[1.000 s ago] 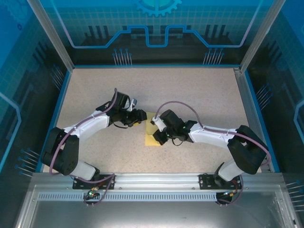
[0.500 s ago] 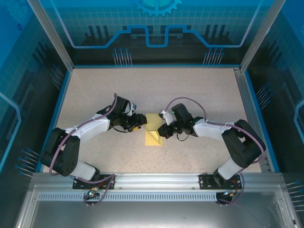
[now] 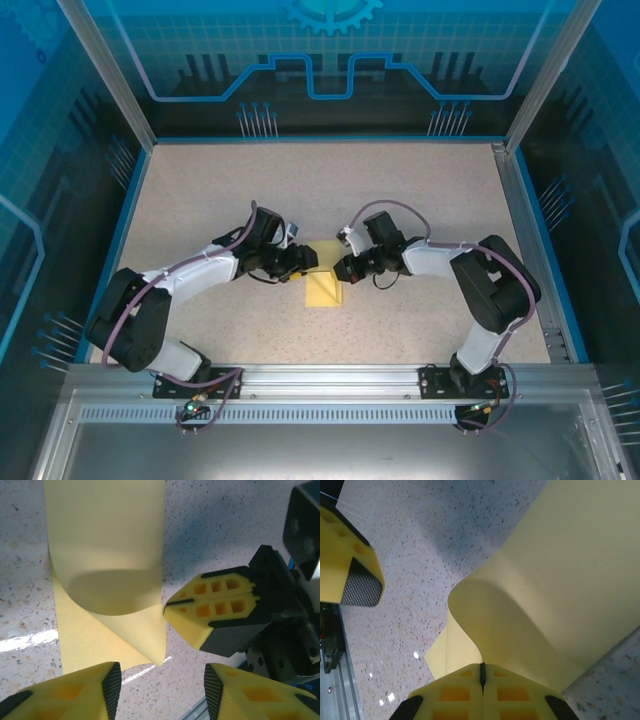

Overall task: Fold a paper plane with a square sheet of paper (pick it up from the middle)
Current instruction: Fold the triangle a second time at the center of the table.

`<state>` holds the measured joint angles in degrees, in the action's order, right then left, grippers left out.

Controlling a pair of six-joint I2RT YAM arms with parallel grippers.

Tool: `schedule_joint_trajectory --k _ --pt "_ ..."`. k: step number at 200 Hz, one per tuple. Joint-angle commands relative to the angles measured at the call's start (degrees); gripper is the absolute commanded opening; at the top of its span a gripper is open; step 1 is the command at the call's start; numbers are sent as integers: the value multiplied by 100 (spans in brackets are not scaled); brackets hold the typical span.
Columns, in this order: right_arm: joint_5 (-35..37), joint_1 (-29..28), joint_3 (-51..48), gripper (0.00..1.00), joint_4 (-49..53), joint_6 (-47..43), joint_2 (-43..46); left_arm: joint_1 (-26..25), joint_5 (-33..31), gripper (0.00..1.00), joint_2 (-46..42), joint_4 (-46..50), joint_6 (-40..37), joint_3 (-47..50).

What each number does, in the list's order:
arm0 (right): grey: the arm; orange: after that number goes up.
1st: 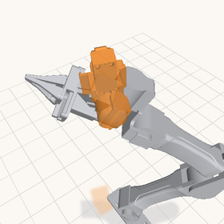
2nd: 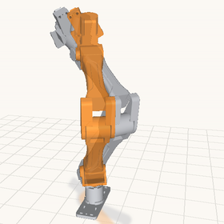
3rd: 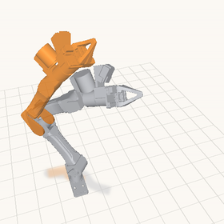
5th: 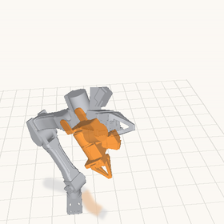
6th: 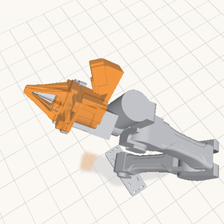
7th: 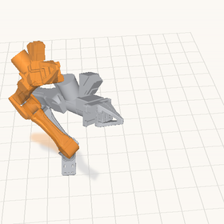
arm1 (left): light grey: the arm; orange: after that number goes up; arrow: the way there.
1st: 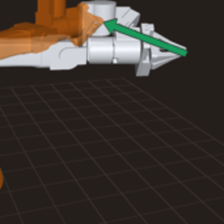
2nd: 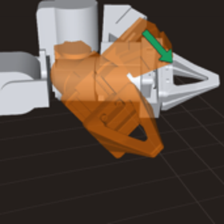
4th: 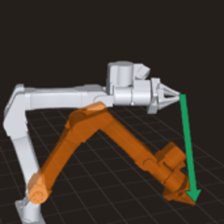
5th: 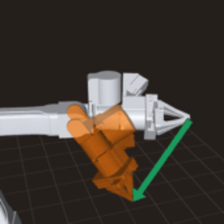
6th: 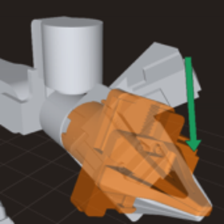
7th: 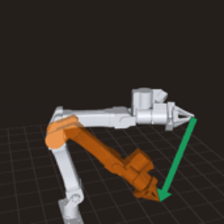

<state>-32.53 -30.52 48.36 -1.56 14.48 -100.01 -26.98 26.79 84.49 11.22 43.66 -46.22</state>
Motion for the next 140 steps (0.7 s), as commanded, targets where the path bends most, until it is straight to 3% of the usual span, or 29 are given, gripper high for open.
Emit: schedule_joint_trajectory --k 1,45,140 --pt "-27 134 251 4 305 -216 -185 -75 80 45 86 -89 77 100" --pt "2 187 554 4 537 -355 -446 -147 44 36 125 -337 175 261" --pt "-407 196 235 6 513 -323 -43 -249 27 35 384 -502 249 145"
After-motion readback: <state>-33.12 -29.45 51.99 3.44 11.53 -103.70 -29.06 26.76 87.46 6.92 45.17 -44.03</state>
